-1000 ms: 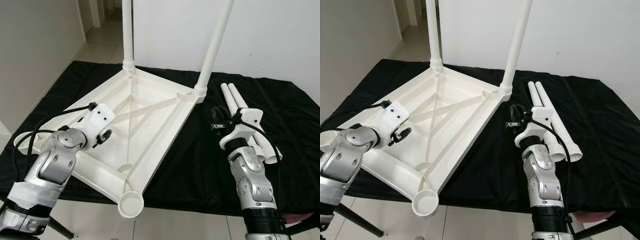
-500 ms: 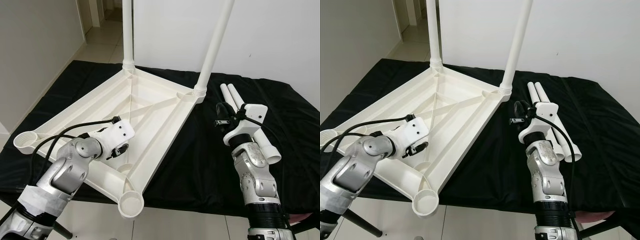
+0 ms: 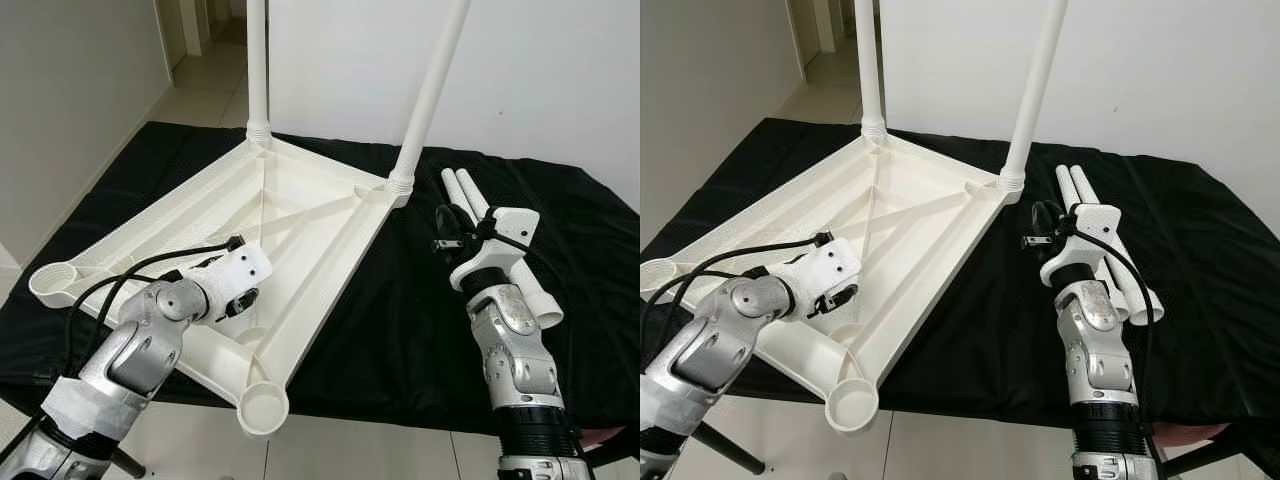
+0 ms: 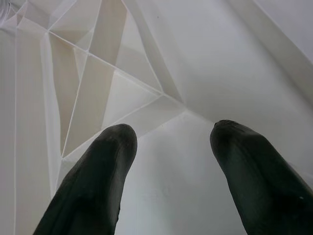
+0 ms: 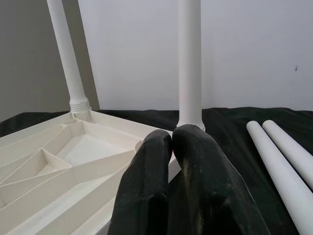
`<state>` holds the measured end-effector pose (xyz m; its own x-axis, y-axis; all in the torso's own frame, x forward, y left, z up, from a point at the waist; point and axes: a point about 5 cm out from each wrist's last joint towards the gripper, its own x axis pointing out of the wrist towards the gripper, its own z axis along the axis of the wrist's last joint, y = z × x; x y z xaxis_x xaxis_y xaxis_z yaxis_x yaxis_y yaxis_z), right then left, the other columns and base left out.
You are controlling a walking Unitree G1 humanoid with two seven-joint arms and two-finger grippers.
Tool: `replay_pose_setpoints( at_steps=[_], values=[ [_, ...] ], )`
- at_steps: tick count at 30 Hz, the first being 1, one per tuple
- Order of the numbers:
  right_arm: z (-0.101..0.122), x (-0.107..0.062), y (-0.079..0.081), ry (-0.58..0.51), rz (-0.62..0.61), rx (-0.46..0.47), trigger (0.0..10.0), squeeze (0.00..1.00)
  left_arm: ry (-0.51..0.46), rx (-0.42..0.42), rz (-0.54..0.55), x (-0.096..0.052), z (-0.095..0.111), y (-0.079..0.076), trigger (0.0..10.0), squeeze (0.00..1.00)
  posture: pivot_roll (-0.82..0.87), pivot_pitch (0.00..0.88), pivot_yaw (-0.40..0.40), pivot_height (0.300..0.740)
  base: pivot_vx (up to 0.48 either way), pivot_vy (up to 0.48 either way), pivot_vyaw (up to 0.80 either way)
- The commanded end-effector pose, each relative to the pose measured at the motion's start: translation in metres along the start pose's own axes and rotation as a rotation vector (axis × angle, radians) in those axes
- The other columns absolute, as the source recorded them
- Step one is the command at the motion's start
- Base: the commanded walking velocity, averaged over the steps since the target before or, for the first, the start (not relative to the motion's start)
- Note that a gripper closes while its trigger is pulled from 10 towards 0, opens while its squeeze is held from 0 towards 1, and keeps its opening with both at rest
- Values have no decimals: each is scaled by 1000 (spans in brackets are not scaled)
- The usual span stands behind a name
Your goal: Building children table
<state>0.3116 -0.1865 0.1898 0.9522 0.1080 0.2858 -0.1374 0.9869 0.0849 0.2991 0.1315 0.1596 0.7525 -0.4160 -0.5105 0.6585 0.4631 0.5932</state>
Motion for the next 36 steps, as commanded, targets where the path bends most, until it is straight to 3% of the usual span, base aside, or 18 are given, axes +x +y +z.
replay_pose_setpoints(
  at_steps=[1,7,15,21,25,26,29,31,34,36],
  values=[
    [-2,1,-2,14,-3,3,10000,0,71,0,-106,9,-13,-26,10000,0,-30,0,-67,740,0,0,0],
    [-2,2,-2,16,3,2,10000,0,36,-18,-146,13,-4,-38,10000,0,-33,0,-72,740,0,0,0],
    [0,3,-1,13,9,-3,10000,0,-103,-46,-186,25,41,-50,10000,0,-44,0,-66,740,0,0,0],
    [-1,2,-1,12,6,-3,10000,0,-204,-113,-162,31,66,-49,10000,0,-50,0,-57,740,0,0,0],
    [-1,1,-1,12,5,-2,10000,0,-219,-114,-151,31,69,-48,10000,0,-50,0,-57,740,0,0,0],
    [-1,0,-2,13,0,-3,10000,0,-255,-167,-91,30,72,-35,10000,0,-51,0,-55,740,0,0,0],
    [-1,-1,-2,13,-2,-3,10000,0,-275,-192,-67,29,74,-29,10000,0,-51,0,-55,740,0,0,0],
    [-3,-3,-3,18,-6,-5,10000,0,-398,-263,-15,17,81,-6,10000,0,-51,0,-55,740,0,0,0],
    [-4,-4,-3,23,-10,-5,10000,0,-472,-292,-3,9,83,5,10000,0,-45,0,-53,740,0,0,0],
    [-6,-6,-4,30,-16,-7,10000,0,-501,-271,-43,3,82,4,10000,0,-45,0,-53,740,0,0,0]
  ],
)
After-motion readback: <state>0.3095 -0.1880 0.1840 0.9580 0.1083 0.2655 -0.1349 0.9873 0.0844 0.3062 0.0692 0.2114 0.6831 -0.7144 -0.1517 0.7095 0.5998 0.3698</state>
